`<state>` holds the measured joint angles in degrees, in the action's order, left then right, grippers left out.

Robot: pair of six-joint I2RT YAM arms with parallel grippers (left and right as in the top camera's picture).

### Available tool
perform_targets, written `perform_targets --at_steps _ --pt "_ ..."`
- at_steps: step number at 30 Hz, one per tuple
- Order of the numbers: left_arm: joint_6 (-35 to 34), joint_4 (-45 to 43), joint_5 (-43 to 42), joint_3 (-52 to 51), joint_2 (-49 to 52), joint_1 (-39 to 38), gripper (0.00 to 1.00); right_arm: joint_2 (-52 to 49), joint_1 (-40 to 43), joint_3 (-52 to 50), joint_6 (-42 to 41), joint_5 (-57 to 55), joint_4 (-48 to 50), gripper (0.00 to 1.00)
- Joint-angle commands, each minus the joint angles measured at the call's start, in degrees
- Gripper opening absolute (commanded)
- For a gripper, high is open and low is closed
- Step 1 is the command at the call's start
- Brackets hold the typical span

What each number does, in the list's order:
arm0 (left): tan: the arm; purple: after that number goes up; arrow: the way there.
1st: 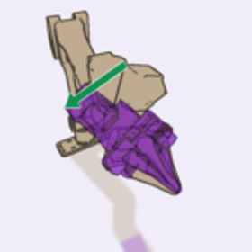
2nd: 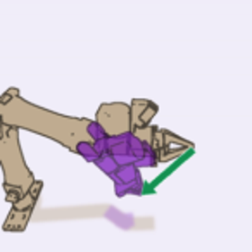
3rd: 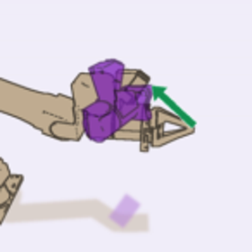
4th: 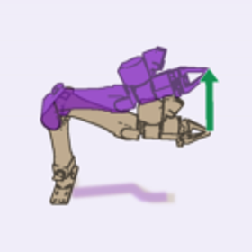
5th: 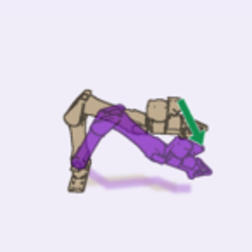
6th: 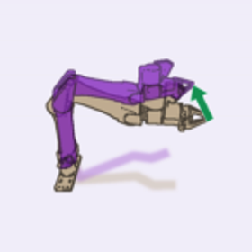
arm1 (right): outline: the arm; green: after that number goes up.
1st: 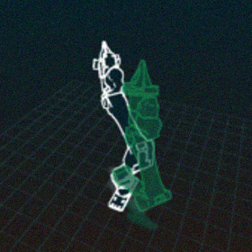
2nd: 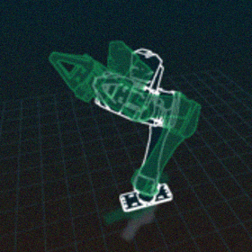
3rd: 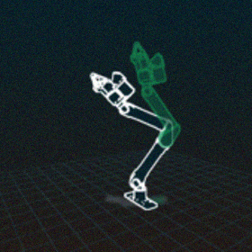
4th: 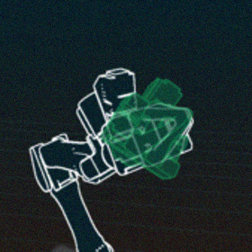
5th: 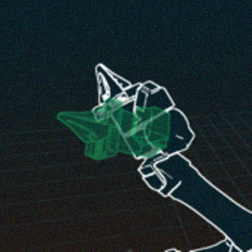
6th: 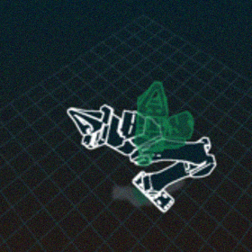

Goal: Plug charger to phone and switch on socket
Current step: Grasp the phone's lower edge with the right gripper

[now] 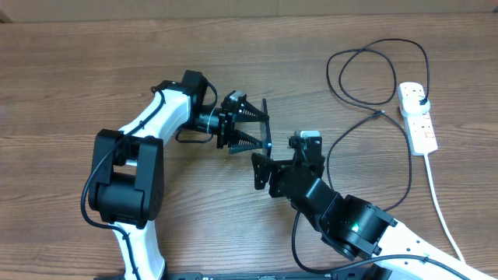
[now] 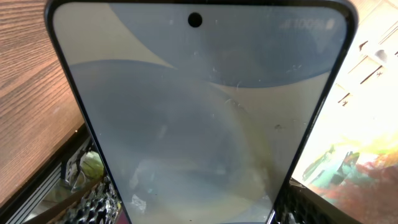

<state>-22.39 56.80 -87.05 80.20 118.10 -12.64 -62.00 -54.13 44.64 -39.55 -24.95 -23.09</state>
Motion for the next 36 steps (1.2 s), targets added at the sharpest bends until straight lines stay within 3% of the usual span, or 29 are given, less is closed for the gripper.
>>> perform_targets --at_steps 1,13,26,36 --pt "0.1 0.0 -3.5 1.4 0.3 0.6 0.63 -0.6 -0.9 1.9 6.0 -4.4 1.9 0.99" --pt "0.1 0.2 -3.5 1.4 0.3 0.6 0.63 -6.8 -1.7 1.9 8.9 -6.5 8.6 1.0" --pt "0.1 0.2 -3.5 1.4 0.3 0.6 0.64 -7.3 -3.0 1.9 13.3 -9.8 9.5 0.79" --pt "0.1 0.2 -3.4 1.4 0.3 0.6 0.64 -10.1 -3.8 1.9 13.2 -9.9 11.0 0.7"
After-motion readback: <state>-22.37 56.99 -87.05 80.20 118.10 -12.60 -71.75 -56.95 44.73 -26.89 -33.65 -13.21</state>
